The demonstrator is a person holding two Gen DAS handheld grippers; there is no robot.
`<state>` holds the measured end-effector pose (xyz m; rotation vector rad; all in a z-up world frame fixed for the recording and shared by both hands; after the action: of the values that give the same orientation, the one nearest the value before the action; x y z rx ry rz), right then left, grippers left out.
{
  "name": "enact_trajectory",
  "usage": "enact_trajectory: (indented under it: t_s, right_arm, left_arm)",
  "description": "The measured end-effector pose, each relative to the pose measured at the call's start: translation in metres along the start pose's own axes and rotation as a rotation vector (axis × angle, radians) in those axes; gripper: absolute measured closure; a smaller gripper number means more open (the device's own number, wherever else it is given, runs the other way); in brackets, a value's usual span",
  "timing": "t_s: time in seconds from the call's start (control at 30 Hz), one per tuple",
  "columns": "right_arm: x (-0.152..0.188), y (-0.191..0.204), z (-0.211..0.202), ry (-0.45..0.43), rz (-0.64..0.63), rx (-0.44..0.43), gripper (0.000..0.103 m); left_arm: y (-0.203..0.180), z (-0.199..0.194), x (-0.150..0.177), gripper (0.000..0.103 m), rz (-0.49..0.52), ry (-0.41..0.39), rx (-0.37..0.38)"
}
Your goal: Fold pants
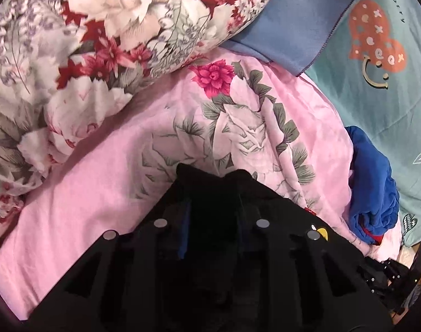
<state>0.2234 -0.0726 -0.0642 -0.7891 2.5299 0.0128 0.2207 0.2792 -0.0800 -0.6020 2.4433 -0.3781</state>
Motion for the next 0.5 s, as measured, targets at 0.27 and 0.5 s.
enact_trajectory:
  t_s: [0.27,0.5]
  right_arm:
    - [0.003,0.013,-0.034,-0.054,-0.017,0.050,0.102]
    - [0.032,0.050,-0.129,-0.215,-0.021,0.096,0.103]
  left_arm:
    - [-0.008,-0.045,-0.004,0.080,0.067,-0.044,0.049]
    - [0.003,-0.134,0.026,0.080,0.204,-0.119,0.150]
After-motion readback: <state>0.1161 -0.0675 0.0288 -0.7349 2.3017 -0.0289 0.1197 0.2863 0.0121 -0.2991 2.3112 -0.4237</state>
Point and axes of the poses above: each gripper's, at about its wrist camera, not at the fingertips, and z roughly the way its jaws point, y to its left, x to its underside, the point moved 3 cm from there along z, roughly the way its jaws point, and after that the axes turned 1 degree about x, right-handed, at the moved point
